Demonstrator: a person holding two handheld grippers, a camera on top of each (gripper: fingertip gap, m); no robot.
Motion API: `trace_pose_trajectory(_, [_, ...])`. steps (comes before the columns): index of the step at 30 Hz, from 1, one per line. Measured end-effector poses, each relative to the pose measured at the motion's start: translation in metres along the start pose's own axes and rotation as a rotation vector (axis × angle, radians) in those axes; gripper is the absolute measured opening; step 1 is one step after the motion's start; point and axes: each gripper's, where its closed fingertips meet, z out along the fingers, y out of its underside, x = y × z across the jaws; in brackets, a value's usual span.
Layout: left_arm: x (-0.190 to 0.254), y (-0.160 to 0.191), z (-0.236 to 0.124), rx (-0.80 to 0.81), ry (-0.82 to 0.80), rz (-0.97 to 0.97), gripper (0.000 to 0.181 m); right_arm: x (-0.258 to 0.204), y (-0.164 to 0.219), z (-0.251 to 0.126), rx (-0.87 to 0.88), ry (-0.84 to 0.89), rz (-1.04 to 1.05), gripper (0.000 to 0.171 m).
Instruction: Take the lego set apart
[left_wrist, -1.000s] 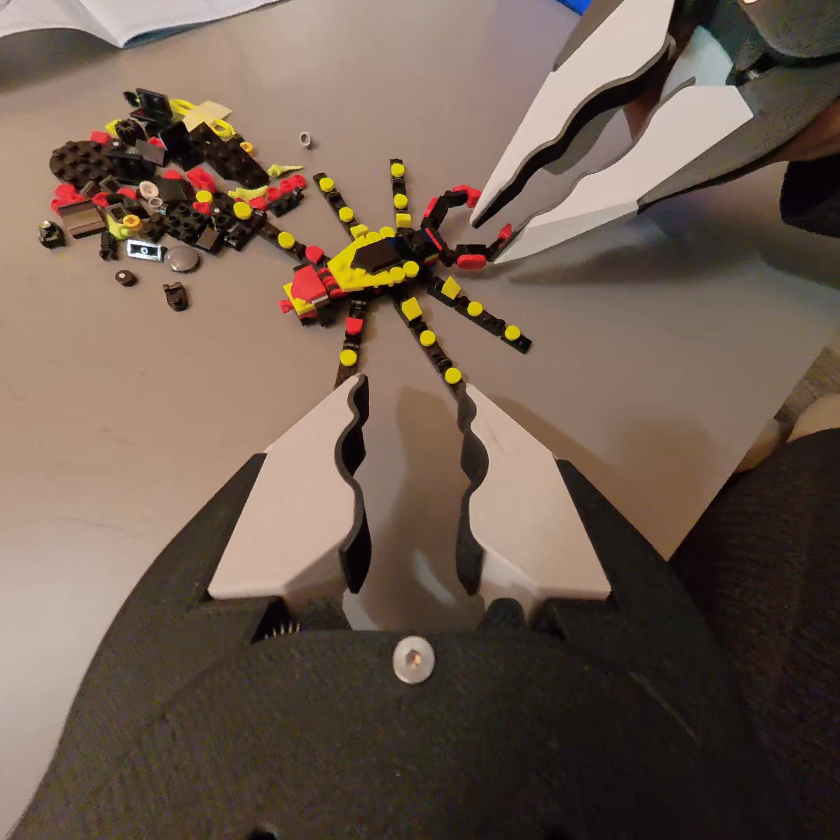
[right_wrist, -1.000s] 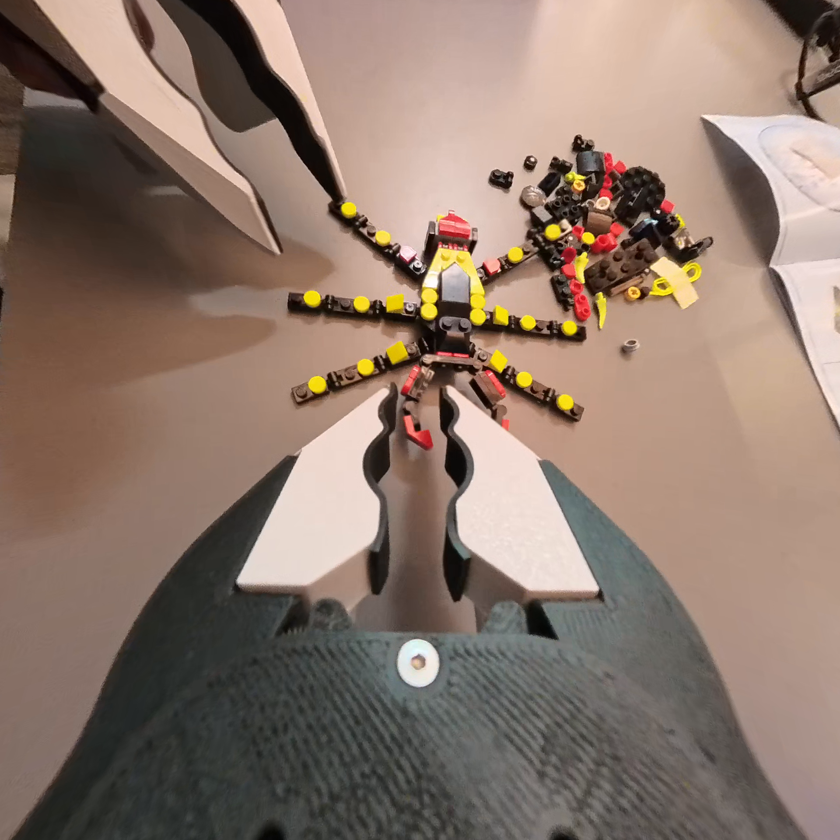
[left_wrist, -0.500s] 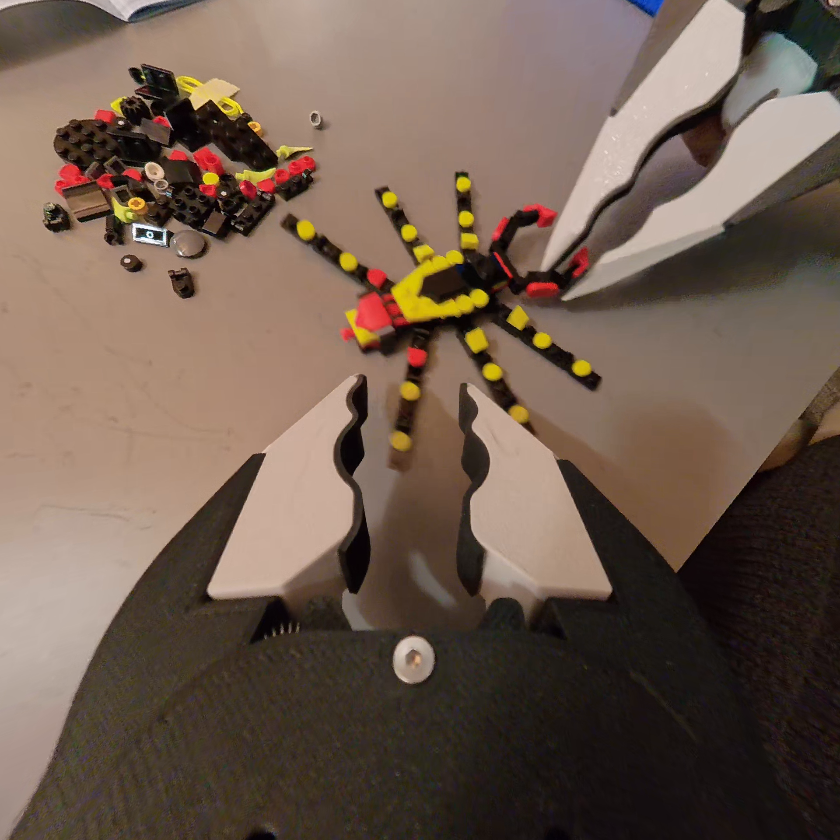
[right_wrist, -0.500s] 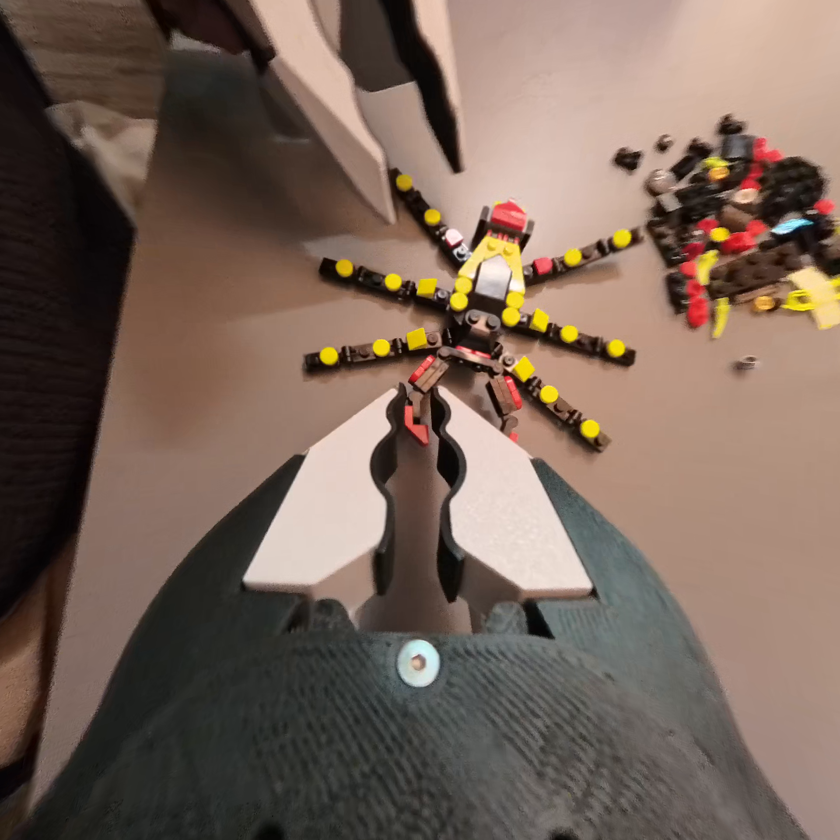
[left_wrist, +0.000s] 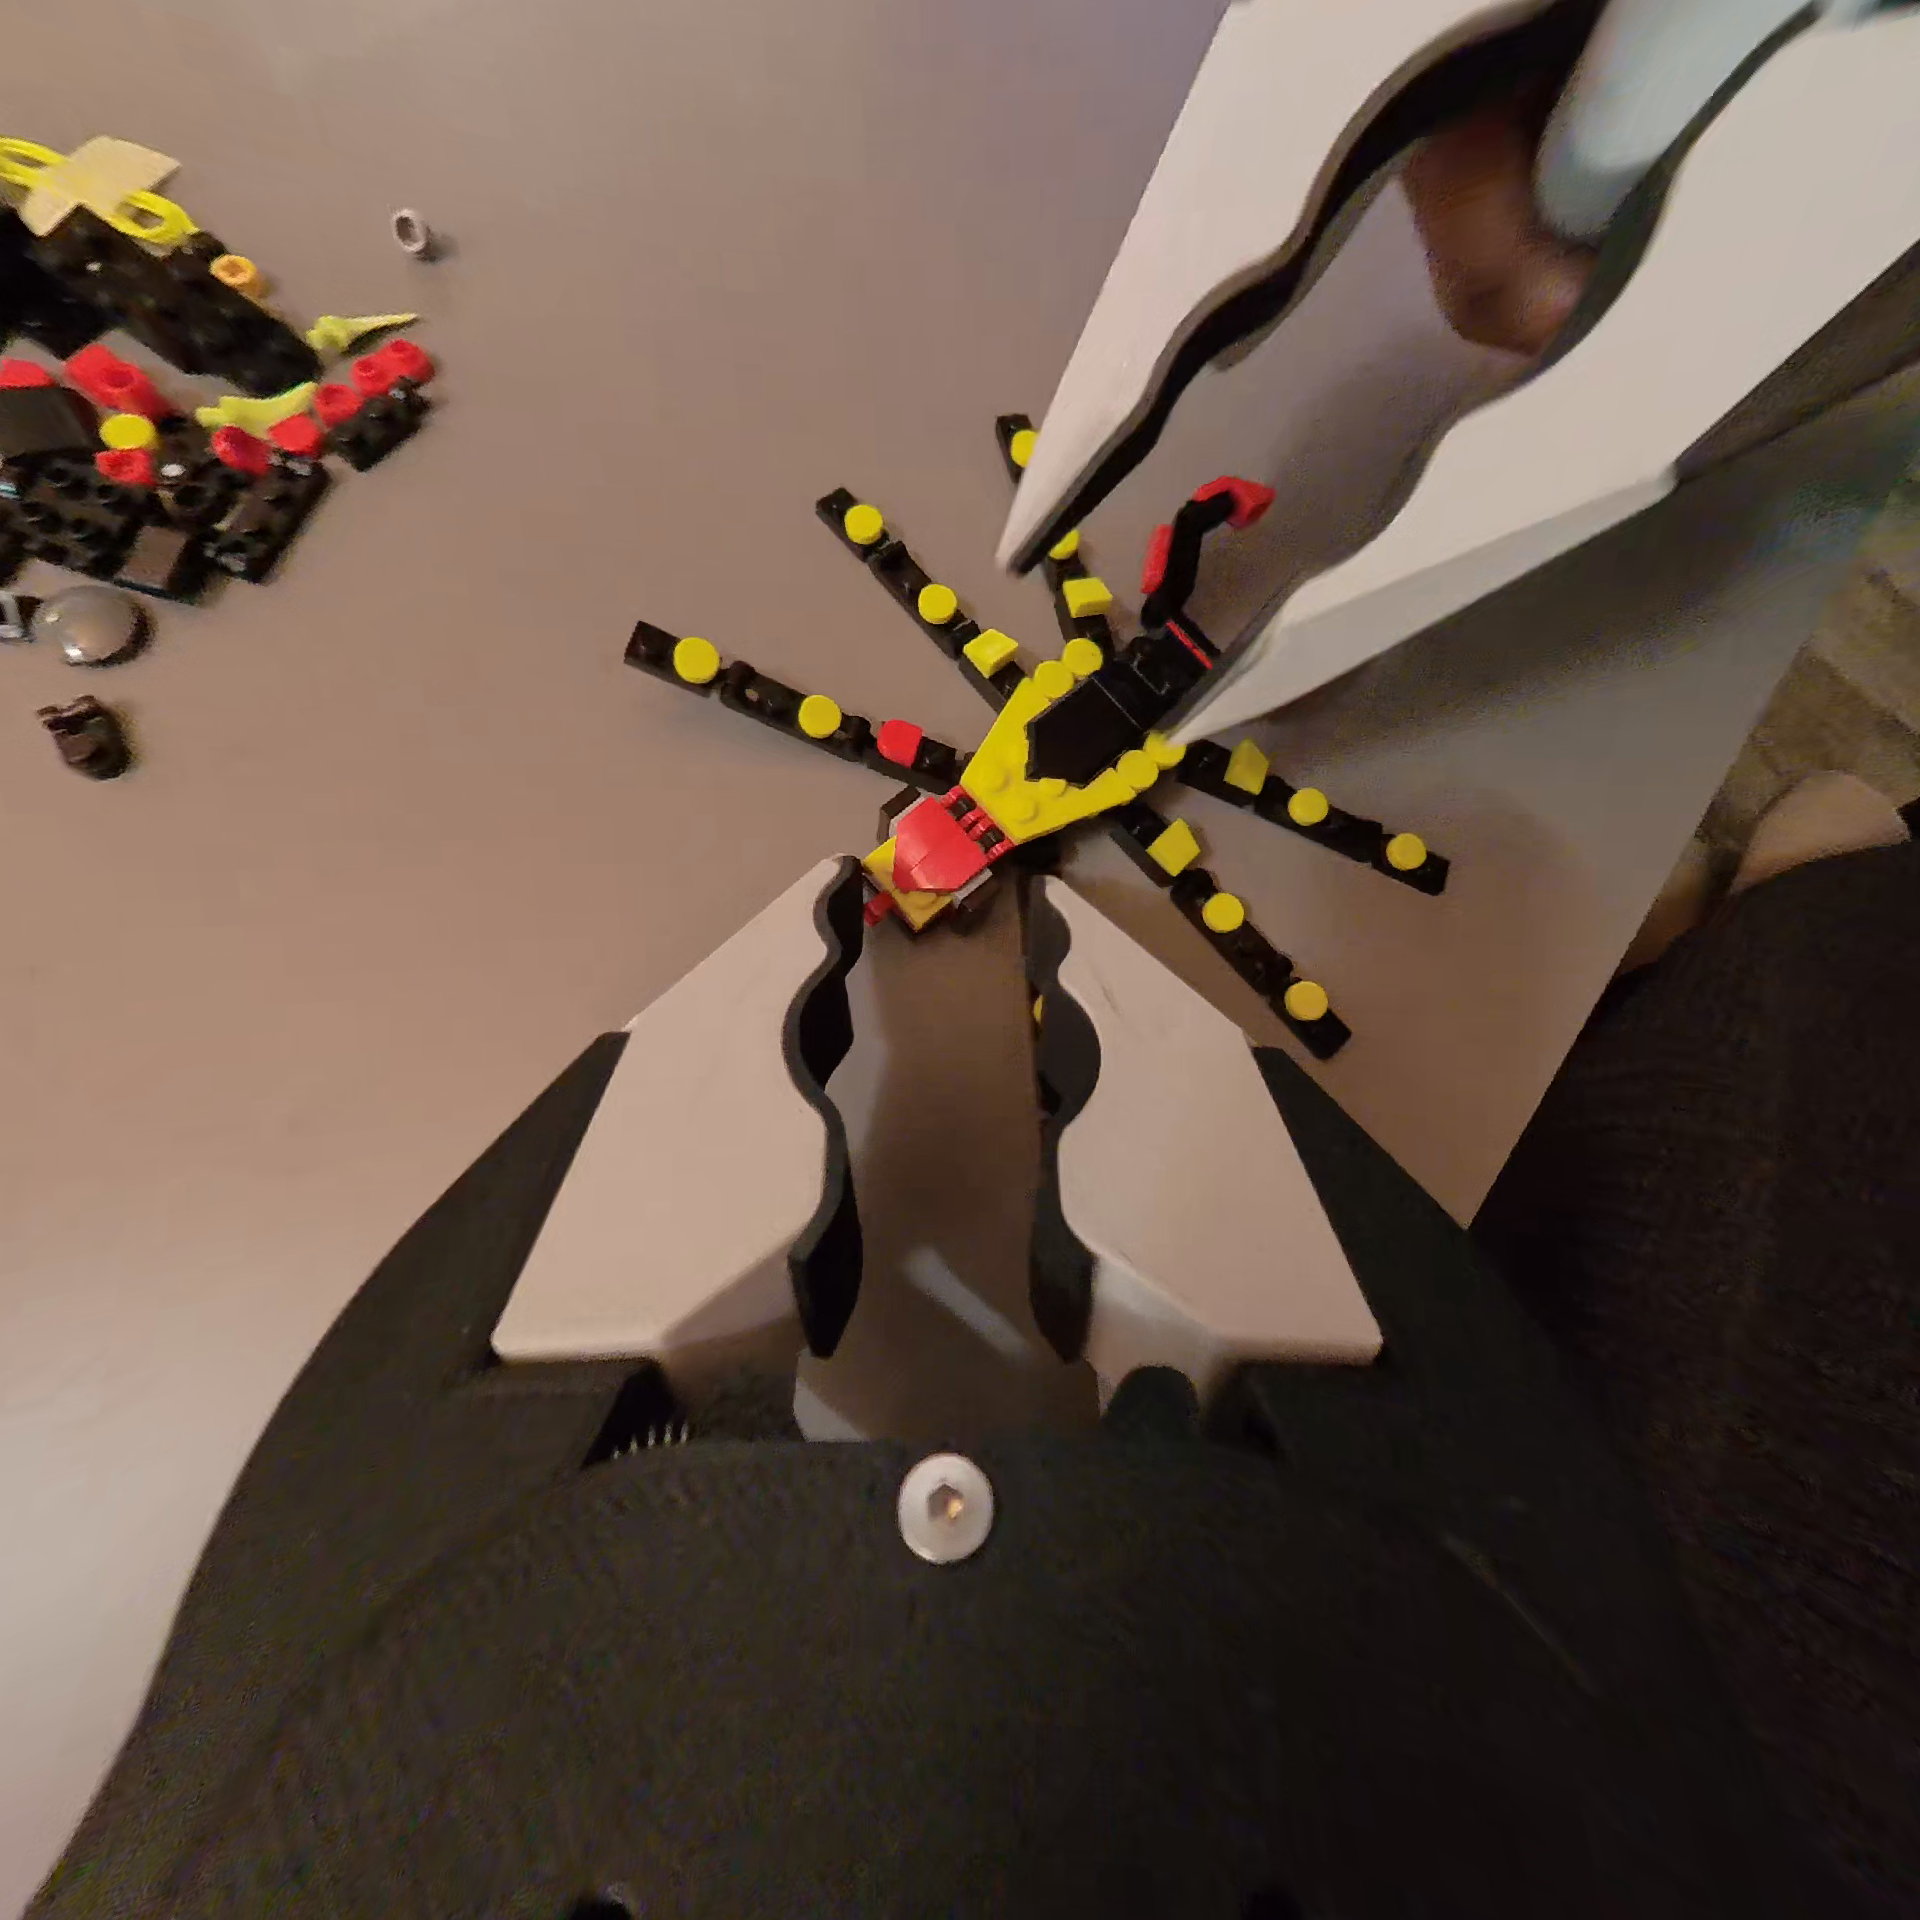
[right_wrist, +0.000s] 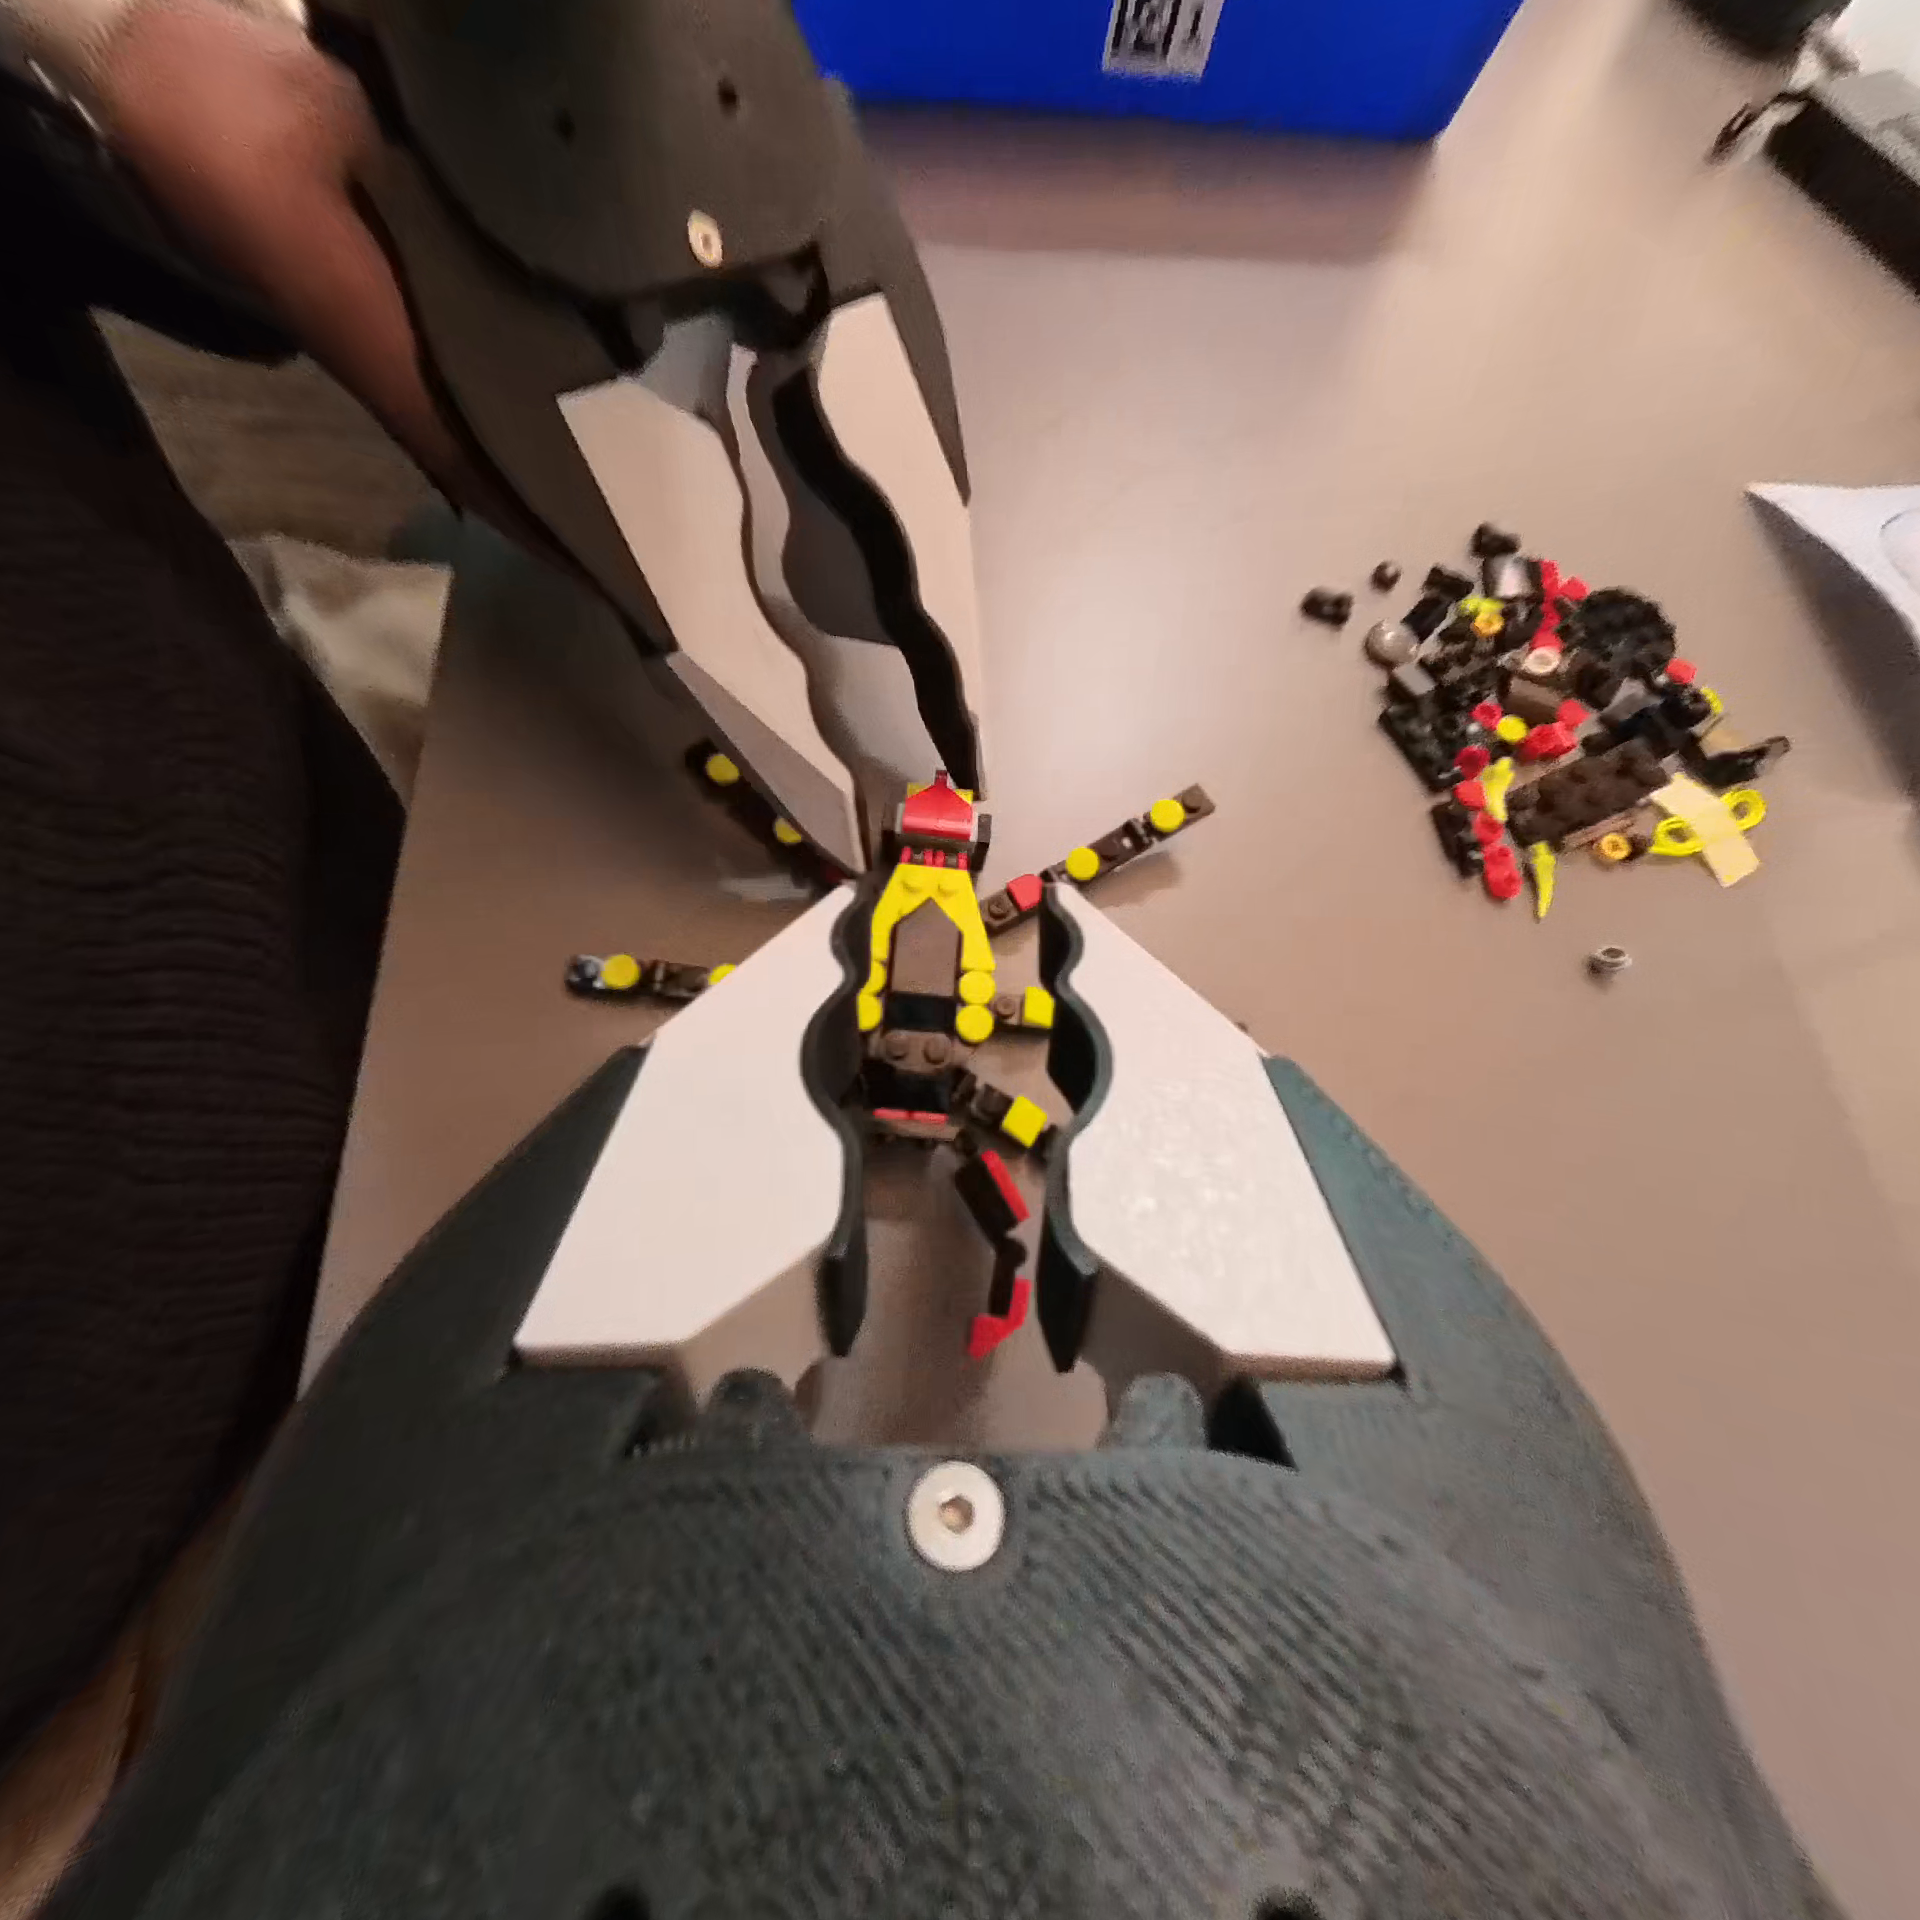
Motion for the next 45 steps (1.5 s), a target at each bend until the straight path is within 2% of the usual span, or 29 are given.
trace_pose_trajectory(6, [0.017,0.002,0.006,-0.023,0.060,0.035,0.026,-0.019,0.025,0.015,-0.127,-0.084,0.002,0.031])
trace_pose_trajectory(17, [0.025,0.010,0.004,-0.056,0.127,0.040,0.021,-0.025,0.031,0.012,-0.128,-0.177,0.005,0.028])
trace_pose_trajectory(24, [0.036,0.015,0.005,-0.087,0.182,0.066,0.004,-0.009,0.040,0.002,-0.139,-0.110,-0.047,0.028])
trace_pose_trajectory(45, [0.038,0.016,0.005,-0.091,0.192,0.046,0.005,0.002,0.040,0.003,-0.137,-0.048,-0.041,0.027])
